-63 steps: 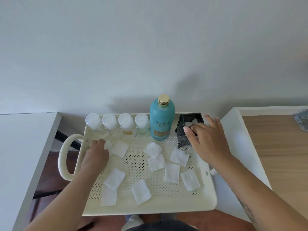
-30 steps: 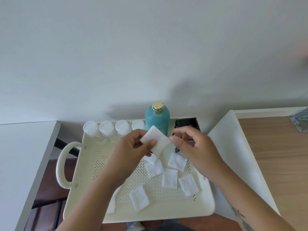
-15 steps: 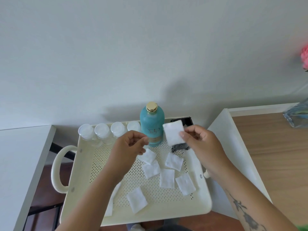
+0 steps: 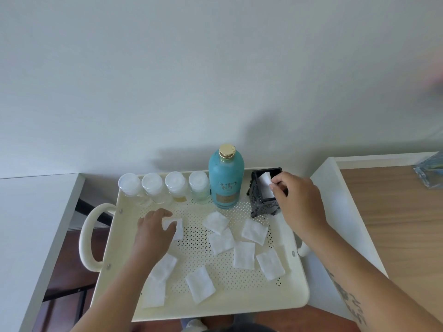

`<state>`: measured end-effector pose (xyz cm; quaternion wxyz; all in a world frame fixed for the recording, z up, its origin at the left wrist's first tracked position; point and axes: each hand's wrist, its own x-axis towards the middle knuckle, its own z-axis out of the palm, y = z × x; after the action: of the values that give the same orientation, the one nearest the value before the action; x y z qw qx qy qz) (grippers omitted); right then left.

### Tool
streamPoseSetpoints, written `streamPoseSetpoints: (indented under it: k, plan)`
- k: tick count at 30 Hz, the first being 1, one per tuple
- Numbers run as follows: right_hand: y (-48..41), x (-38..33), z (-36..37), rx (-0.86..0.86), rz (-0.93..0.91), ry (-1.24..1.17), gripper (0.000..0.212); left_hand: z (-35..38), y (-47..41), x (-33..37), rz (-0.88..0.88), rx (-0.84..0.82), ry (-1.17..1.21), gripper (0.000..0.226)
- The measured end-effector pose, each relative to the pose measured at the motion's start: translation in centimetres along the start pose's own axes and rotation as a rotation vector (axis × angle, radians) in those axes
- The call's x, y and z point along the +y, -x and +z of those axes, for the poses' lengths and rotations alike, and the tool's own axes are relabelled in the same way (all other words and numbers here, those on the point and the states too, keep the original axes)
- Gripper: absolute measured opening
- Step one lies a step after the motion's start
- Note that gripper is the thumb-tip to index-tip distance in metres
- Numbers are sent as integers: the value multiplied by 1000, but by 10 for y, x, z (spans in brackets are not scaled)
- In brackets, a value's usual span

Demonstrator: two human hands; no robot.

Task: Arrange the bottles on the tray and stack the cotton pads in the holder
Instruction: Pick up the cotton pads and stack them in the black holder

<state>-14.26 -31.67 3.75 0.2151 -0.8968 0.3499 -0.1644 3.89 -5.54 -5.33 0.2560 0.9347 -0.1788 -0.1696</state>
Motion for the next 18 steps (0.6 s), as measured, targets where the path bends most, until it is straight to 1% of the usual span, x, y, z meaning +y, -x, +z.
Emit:
streamPoseSetpoints:
  k: [2,5,7,9,11,13,15,18]
  plan:
    - [-1,-1,1,-13,31,-25,7,3,0,-1,-19,-29,-30,32]
    - [-2,-3,0,-29,182,-234,8,8,1,-1,-40,-67,-40,41]
    - [-2,-5,-1,-34,237,-270,8,10,2,-2,-58,-81,-38,43]
    - [-2,-4,-1,-42,199,-142,9,12,3,-3,-53,-95,-47,44]
    - [-1,-5,1,-49,120,84,11,14,5,-5,-30,-105,-65,44]
    - [-2,-7,2,-46,62,253,15,15,5,-6,-8,-114,-89,42]
    - [-3,-9,1,2,19,323,20,16,5,-7,3,-114,-93,41]
    - [0,-7,0,109,-109,300,20,15,4,-9,7,-106,-66,40]
